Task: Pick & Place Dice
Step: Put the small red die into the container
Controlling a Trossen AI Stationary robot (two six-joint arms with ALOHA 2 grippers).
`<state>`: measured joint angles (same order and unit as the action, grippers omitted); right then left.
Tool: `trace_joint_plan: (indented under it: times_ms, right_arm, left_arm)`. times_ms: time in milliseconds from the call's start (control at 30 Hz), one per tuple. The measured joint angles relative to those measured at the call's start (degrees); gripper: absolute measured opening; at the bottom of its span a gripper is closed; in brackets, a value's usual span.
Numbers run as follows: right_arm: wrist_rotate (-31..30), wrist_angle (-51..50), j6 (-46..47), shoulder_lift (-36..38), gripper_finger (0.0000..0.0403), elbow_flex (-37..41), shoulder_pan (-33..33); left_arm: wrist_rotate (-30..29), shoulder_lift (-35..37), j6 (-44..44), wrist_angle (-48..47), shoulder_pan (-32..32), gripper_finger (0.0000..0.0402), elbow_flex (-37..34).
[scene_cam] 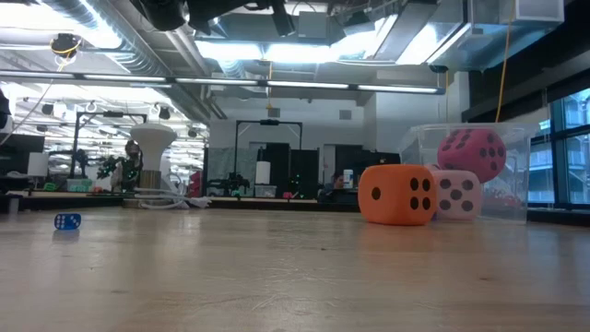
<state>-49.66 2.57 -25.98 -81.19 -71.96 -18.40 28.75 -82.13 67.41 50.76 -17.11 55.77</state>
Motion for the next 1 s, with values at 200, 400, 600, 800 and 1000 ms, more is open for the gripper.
trace_joint_plan:
  times_ms: [200,400,600,800,1000]
  right_arm:
    - [-5.94,-0.27,10.24,1.01,0.0048,0.02,-0.54]
    - [-6.87,-10.15,29.34,4.97,0.0048,0.02,0.77]
    - [1.86,-34.09,61.05,11.02,0.0048,0.0,4.72]
    - [8.46,-61.85,88.83,12.5,0.0048,0.0,9.46]
    - [16.98,-76.66,94.4,10.6,0.0048,0.0,15.07]
  left_arm:
    - [6.26,0.08,0.71,1.25,-2.34,0.0136,0.02]
    - [11.06,2.91,-5.09,1.27,-4.83,0.0134,0.0]
    - [13.19,9.1,-15.16,-12.15,-6.44,0.0123,0.02]
    - [4.53,17.7,-32.14,-39.77,-7.03,0.0109,0.02]
    - [-5.8,24.18,-39.29,-56.73,-6.27,0.0106,0.02]
